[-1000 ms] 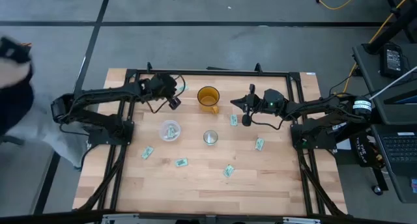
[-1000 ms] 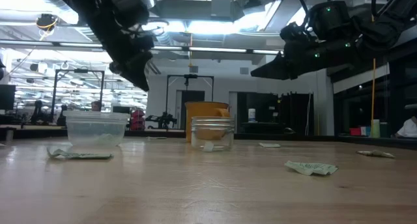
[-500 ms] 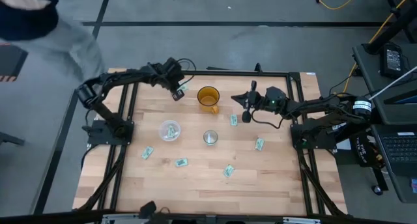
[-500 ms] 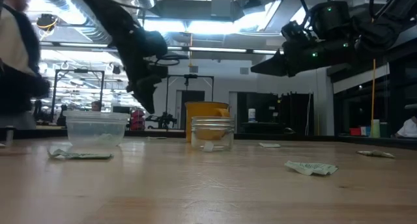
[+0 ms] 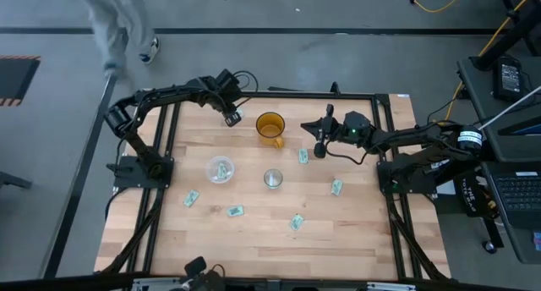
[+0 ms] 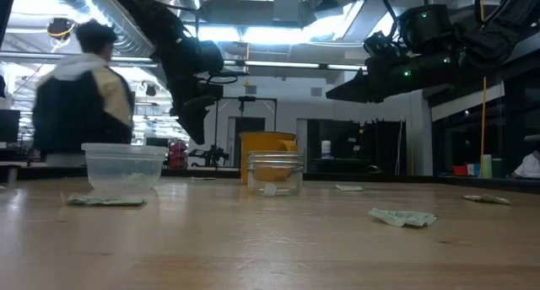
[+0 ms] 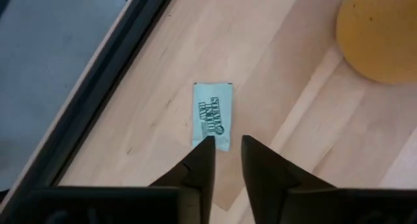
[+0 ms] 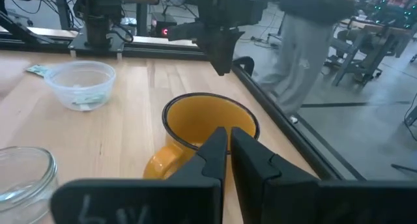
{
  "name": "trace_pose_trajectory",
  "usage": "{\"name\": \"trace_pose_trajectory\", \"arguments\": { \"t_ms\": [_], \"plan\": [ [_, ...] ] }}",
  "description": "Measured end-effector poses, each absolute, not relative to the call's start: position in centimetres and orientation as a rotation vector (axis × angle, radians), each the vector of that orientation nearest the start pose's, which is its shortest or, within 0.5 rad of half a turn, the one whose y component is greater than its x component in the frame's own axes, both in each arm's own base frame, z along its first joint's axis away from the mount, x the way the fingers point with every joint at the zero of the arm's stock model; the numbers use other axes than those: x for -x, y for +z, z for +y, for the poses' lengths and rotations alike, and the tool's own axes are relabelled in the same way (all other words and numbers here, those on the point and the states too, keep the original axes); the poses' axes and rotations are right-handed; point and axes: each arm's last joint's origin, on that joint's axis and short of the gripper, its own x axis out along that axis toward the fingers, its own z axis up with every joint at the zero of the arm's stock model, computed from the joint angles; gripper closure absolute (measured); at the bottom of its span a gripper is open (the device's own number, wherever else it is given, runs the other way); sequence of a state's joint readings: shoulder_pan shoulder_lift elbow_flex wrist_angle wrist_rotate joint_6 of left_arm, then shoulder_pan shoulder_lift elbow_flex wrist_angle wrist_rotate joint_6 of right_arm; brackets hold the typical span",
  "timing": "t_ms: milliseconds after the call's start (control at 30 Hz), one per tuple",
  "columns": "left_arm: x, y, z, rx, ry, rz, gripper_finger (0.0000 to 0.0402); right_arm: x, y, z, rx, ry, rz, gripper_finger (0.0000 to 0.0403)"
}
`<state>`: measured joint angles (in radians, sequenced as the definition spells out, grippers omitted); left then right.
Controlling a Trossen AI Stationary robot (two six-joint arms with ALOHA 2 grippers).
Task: Pick and place Stevia / Truvia into bins
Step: Put the stevia packet into the plastic tupperware
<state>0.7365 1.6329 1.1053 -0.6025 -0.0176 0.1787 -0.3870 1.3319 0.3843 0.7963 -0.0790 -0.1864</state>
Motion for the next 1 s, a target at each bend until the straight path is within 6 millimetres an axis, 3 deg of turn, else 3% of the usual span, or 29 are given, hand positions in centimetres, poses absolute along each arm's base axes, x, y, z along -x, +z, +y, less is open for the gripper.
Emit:
{"name": "trace_pose_trajectory", "arguments": {
  "t_ms": [400, 1000],
  "plan": [
    [-23.96, 20.81, 21.13, 0.234, 0.628, 1.146, 0.0242, -22.75, 18.13, -9.02, 0.148, -0.292, 0.178, 0.0377],
    [-23.7, 20.6, 21.02, 0.387, 0.653, 1.125, 0.0235, -22.75, 18.13, -9.02, 0.148, -0.292, 0.177, 0.0377]
  ]
}}
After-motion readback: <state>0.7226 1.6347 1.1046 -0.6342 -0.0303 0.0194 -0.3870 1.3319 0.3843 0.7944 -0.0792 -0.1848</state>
